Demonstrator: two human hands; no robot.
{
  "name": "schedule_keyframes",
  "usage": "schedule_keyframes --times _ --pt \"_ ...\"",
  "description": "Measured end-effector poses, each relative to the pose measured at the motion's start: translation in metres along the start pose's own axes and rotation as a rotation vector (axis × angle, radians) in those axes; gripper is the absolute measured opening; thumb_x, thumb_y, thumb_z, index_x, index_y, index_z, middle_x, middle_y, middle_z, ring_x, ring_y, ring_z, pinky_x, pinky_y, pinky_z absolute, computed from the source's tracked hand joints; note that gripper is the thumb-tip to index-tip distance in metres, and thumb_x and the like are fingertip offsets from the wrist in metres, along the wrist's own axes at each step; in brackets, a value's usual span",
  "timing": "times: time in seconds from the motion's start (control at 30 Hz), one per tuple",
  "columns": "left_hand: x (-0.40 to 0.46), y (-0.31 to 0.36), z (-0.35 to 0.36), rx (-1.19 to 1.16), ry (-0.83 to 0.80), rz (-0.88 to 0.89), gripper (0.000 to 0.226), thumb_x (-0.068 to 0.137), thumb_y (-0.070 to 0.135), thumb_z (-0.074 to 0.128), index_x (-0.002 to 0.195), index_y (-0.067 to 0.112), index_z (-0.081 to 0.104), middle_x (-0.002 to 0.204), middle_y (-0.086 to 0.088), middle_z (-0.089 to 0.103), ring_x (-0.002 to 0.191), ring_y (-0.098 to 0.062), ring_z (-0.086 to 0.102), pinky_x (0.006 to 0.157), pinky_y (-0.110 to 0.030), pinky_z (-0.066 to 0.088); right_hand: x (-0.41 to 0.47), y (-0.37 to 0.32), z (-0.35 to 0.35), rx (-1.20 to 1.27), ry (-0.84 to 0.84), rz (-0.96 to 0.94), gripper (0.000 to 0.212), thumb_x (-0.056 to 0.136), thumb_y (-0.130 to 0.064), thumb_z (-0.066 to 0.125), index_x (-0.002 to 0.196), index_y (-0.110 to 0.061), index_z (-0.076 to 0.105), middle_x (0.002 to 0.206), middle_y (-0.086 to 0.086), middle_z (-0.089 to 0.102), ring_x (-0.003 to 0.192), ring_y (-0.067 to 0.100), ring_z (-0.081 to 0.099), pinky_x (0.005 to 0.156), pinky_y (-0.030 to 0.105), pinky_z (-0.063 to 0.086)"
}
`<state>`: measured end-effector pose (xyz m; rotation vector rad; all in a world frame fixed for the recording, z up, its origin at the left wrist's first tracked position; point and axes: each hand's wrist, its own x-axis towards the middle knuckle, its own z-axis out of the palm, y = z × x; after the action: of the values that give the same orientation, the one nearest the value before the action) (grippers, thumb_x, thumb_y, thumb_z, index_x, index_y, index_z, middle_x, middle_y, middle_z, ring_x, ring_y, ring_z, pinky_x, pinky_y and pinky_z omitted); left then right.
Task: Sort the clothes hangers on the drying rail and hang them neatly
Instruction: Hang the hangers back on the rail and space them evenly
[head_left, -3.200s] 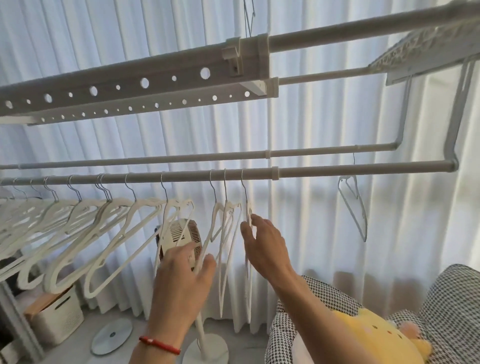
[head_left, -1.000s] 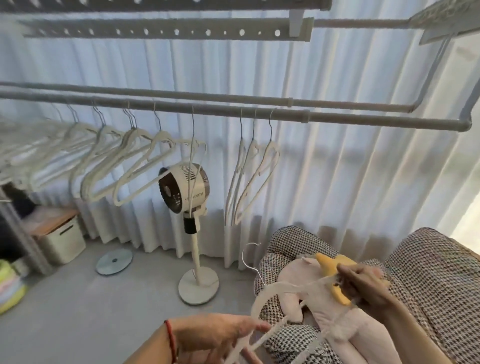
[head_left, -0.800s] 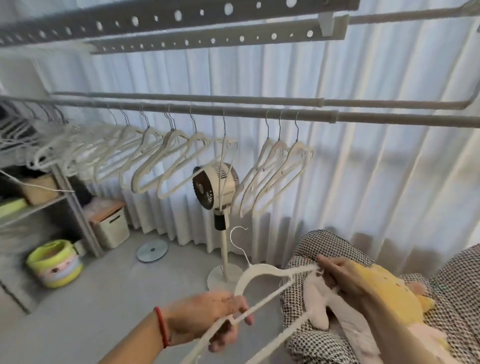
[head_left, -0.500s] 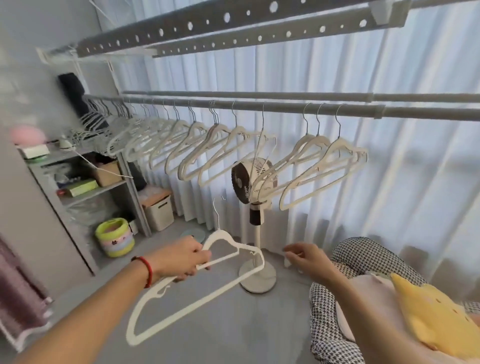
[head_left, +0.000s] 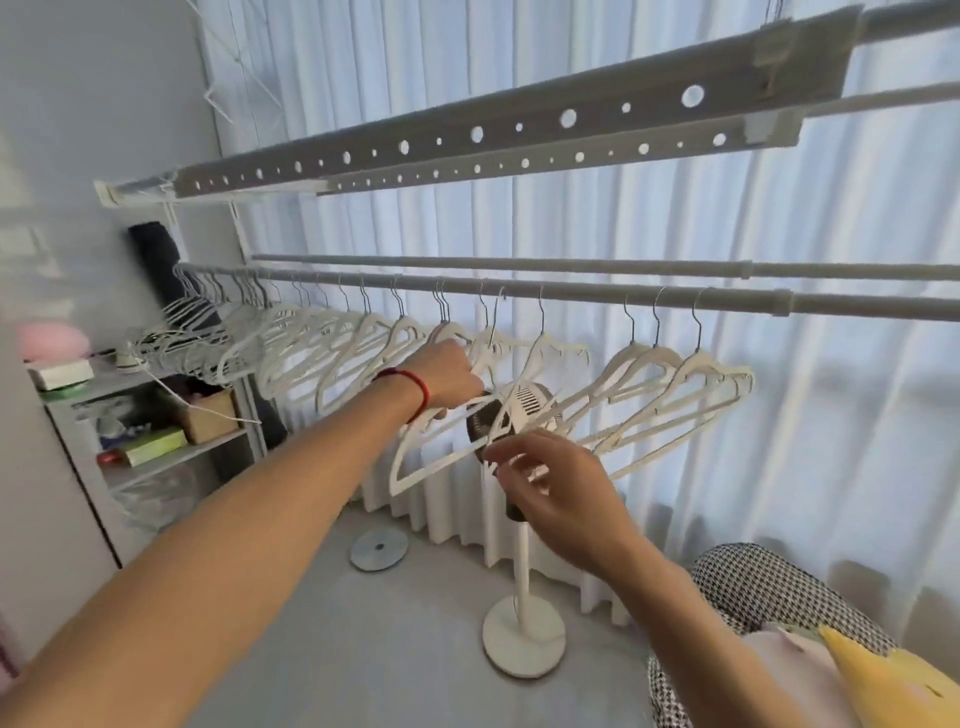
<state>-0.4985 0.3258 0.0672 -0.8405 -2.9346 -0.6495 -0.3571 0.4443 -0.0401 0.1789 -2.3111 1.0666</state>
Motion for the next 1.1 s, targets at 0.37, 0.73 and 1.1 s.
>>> schedule_keyframes --times 0.37,0.73,1.1 --pt "0.130 -0.019 0.005 -0.120 0.030 0.191 0.014 0.087 0.018 0.053 0.094 0.007 0.058 0.099 -0.017 0.069 0.086 -0.032 0.069 0.072 -0.031 0.049 0.067 -0.019 0.045 -0.084 0.237 0.228 0.020 0.095 -0.014 0.063 0.102 -0.025 0.077 0.102 -0.012 0.073 0.090 0.003 0.067 0.068 0.020 0.056" --pt "0.141 -0.072 0.029 -0.242 -0.159 0.346 0.027 0.095 0.025 0.054 0.098 0.002 0.070 0.073 -0.014 0.075 0.055 -0.019 0.073 0.062 -0.034 0.063 0.112 -0.007 0.098 -0.107 0.500 0.308 0.025 0.094 -0.008 0.062 0.103 -0.028 0.076 0.102 -0.017 0.072 0.095 -0.004 0.065 0.074 0.015 0.053" --pt "0.103 -0.251 -0.026 -0.809 0.274 0.203 0.020 0.094 0.008 0.060 0.096 0.022 0.074 0.082 0.004 0.074 0.066 -0.012 0.068 0.060 -0.028 0.052 0.216 -0.037 0.230 0.324 0.289 0.140 0.022 0.094 -0.013 0.061 0.103 -0.032 0.068 0.099 -0.019 0.072 0.094 0.002 0.067 0.070 0.011 0.049"
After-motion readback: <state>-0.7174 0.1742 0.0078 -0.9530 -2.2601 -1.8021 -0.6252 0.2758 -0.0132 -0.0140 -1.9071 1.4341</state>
